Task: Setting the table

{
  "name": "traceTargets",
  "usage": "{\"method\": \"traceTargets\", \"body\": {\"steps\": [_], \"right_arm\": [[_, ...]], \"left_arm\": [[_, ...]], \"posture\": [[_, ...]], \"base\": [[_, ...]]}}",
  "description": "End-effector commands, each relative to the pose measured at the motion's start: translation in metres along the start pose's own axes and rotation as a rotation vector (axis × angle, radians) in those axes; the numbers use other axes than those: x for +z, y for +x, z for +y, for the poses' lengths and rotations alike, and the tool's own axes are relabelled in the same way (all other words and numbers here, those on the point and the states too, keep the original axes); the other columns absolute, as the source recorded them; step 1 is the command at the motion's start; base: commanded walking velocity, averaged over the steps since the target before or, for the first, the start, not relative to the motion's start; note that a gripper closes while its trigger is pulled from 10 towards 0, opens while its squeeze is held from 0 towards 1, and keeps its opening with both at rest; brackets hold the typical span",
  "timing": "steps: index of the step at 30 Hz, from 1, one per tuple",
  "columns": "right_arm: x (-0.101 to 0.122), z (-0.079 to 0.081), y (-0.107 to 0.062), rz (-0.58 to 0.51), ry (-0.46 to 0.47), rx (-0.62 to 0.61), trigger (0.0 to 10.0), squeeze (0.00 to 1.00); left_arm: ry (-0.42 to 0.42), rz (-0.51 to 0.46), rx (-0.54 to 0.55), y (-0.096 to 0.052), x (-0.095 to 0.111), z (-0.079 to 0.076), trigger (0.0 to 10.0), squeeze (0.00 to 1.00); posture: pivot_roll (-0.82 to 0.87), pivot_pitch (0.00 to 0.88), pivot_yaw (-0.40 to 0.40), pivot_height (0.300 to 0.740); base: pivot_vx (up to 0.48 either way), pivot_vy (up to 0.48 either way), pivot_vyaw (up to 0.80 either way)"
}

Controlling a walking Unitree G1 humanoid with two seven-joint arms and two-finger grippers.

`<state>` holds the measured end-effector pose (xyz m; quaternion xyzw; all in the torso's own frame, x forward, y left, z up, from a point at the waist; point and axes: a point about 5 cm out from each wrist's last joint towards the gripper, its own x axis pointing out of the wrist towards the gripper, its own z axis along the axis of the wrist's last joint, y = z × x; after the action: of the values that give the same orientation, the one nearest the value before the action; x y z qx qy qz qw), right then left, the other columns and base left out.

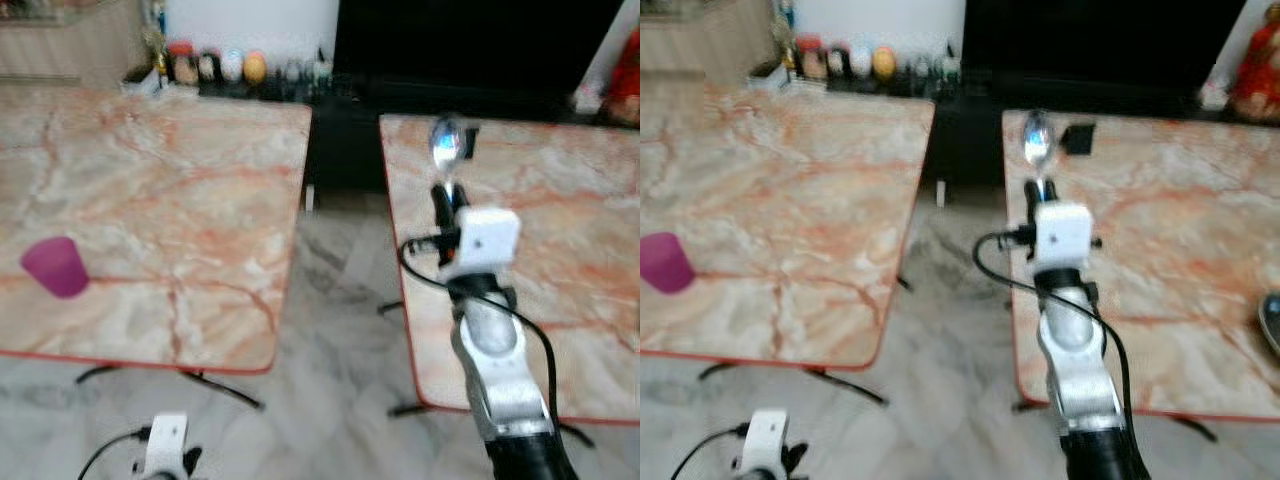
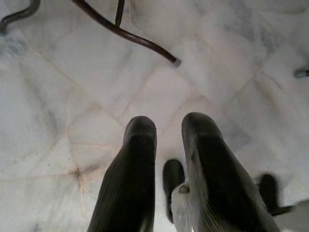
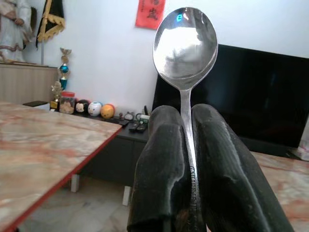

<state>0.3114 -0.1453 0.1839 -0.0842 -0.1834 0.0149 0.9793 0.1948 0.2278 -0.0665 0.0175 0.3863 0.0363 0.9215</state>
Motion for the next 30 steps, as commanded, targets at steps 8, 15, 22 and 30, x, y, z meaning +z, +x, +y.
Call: {"method": "traceTargets", "body": {"steps": [8,15,22,30], "right_arm": [[0.002,-0.017,-0.001,0.010,0.014,-0.067,10.0,0.00],[0.001,-0.020,-0.001,0.023,0.024,-0.085,10.0,0.00],[0.003,-0.021,-0.001,0.009,0.021,-0.082,10.0,0.00],[0.003,-0.021,-0.001,0.021,0.010,-0.068,10.0,0.00]], "left_arm": [[-0.020,0.016,-0.013,-0.001,-0.006,-0.008,10.0,0.00],[-0.020,0.022,-0.016,-0.001,-0.008,-0.009,10.0,0.00],[-0.019,0.023,-0.017,-0.001,-0.007,-0.009,10.0,0.00],[-0.020,0.029,-0.020,-0.001,-0.008,-0.010,10.0,0.00]], "posture": [[0.01,0.000,-0.021,0.740],[0.01,0.000,-0.022,0.740],[0.01,0.000,-0.021,0.740],[0.00,0.000,-0.021,0.740]], "base": [[0.000,-0.354,0.00],[0.000,-0.356,0.00],[0.000,-0.356,-0.42],[0.000,-0.357,0.00]]}}
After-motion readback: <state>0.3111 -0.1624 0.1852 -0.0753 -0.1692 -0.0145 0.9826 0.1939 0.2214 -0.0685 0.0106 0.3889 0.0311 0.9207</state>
